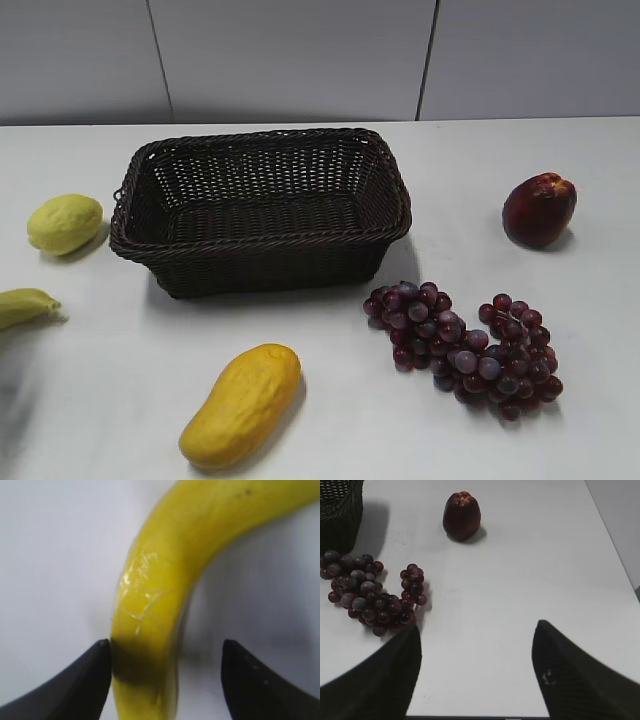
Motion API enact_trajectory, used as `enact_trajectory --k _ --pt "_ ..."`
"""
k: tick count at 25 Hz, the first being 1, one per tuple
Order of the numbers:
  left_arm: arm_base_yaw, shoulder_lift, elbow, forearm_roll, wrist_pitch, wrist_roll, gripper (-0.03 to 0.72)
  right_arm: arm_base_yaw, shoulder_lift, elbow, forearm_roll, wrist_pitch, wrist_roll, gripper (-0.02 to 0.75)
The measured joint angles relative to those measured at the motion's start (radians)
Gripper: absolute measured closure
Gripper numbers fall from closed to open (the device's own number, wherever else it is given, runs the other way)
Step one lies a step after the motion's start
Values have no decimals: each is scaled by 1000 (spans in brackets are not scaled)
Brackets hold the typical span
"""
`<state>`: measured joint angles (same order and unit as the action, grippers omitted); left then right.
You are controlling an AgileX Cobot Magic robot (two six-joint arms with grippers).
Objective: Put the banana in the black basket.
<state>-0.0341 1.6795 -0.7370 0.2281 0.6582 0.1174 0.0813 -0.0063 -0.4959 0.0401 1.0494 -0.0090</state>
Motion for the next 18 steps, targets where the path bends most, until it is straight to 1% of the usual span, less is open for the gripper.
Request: enact_trajectory --k 6,9,11,16,18 --pt "0 46 -34 8 -25 0 29 0 0 0 0 0 1 183" --pt "0 67 -52 0 -27 0 55 0 0 0 0 0 1 183" --pt "0 72 -56 -13 -28 0 97 0 0 0 0 0 1 183" --pt "0 75 -60 -28 -28 0 248 0 0 0 0 0 1 183" --pt "0 75 -65 -34 -23 0 276 0 0 0 0 0 1 183"
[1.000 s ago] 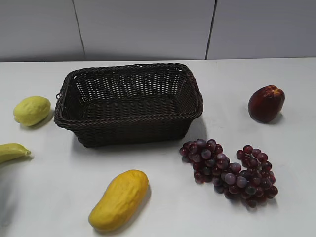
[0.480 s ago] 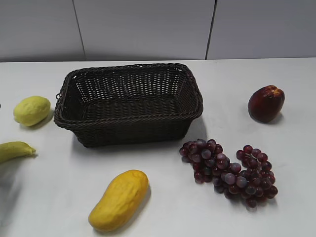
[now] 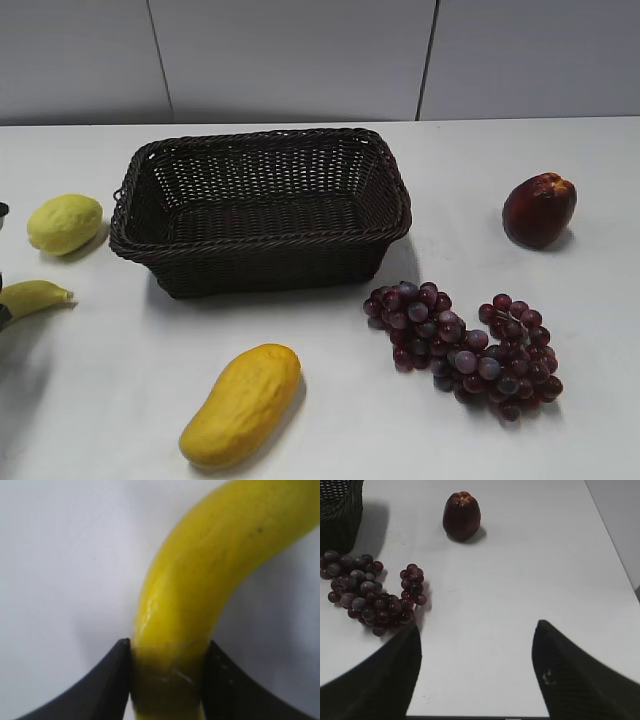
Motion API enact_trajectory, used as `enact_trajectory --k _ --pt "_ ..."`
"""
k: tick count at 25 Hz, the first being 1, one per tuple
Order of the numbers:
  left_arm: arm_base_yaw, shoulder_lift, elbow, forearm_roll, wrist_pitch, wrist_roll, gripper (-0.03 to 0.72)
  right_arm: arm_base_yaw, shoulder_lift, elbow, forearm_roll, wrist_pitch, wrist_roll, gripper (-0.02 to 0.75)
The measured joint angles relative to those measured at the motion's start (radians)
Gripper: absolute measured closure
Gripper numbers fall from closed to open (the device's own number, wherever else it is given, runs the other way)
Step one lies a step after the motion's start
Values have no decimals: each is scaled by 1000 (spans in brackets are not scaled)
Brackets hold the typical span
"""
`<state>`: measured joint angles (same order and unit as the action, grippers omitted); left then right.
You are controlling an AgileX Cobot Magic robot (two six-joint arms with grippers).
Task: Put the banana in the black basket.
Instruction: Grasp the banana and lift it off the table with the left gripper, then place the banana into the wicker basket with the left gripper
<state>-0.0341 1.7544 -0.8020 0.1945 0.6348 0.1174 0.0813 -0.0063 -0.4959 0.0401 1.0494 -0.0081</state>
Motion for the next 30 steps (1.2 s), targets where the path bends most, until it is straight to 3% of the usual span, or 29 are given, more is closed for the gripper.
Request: enact_trajectory --k 7,13,19,24,30 --pt "0 -16 -107 -51 163 0 278 0 0 0 0 0 0 183" --pt "0 -72 -266 -101 424 0 278 0 0 0 0 0 0 183" --pt "-22 -151 -441 -212 513 0 279 0 0 0 0 0 0 183" --pt "-129 -168 -587 -250 489 0 279 0 0 0 0 0 -1 183" --pt "-305 -166 -635 -252 240 14 279 0 0 0 0 0 0 183"
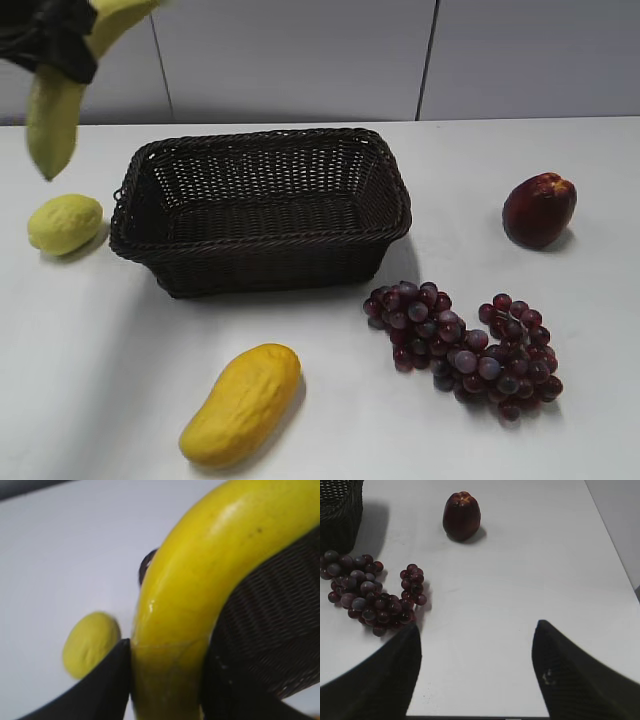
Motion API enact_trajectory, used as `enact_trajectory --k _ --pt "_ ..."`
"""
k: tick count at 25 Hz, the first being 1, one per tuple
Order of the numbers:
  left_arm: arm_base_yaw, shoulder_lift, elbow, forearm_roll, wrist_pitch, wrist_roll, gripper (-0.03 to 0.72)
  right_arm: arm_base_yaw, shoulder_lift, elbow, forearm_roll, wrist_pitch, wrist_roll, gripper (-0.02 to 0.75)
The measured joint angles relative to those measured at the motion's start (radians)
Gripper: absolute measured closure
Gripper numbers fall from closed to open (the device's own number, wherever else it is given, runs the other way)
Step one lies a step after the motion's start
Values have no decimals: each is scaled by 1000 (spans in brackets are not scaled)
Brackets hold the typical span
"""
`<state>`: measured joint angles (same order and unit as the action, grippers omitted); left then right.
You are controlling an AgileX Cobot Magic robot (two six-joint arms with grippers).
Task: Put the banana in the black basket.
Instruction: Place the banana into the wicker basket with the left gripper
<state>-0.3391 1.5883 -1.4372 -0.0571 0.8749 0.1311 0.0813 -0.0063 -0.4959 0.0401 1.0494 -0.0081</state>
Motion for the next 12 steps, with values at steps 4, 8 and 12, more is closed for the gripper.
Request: enact_trajectory --k 4,8,12 --pt "-97 41 0 -1 -161 30 279 0 0 0 0 0 0 183" --pt "-154 119 0 0 -293 36 279 0 0 0 0 0 0 183" --pt "-189 204 0 14 -365 37 279 0 0 0 0 0 0 183"
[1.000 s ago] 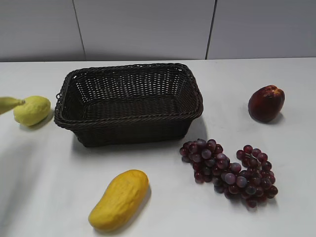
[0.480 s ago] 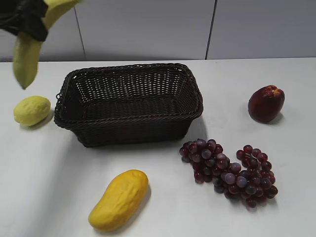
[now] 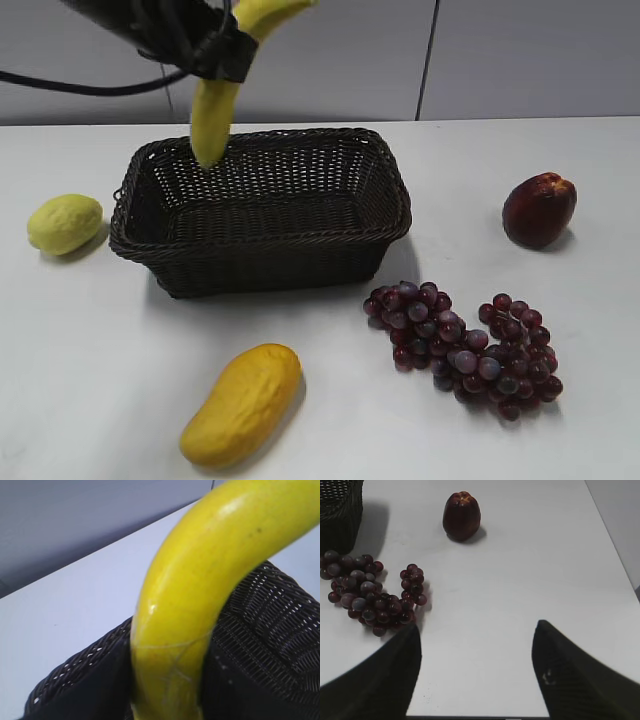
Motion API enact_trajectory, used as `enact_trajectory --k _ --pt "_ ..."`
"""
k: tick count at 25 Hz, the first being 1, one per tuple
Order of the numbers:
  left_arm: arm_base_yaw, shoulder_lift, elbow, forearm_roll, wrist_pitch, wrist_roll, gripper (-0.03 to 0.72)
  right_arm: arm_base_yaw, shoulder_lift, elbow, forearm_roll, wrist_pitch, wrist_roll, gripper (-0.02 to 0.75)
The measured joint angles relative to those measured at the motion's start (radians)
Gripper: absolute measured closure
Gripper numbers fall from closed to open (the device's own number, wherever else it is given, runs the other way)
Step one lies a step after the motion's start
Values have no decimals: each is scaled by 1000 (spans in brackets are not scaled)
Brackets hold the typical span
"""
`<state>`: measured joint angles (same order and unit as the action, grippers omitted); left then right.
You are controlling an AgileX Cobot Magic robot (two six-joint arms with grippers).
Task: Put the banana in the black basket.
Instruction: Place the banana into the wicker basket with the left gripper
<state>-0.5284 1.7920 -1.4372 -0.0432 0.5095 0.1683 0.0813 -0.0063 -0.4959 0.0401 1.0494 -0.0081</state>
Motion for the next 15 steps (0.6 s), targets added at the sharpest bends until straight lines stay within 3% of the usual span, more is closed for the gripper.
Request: enact_trajectory --k 10,12,15 --pt "-42 163 0 103 -55 2 278 0 0 0 0 0 0 183" --pt "-42 170 0 105 -60 2 229 0 0 0 0 0 0 183" --pt "-42 169 0 106 -78 2 96 0 0 0 0 0 0 183"
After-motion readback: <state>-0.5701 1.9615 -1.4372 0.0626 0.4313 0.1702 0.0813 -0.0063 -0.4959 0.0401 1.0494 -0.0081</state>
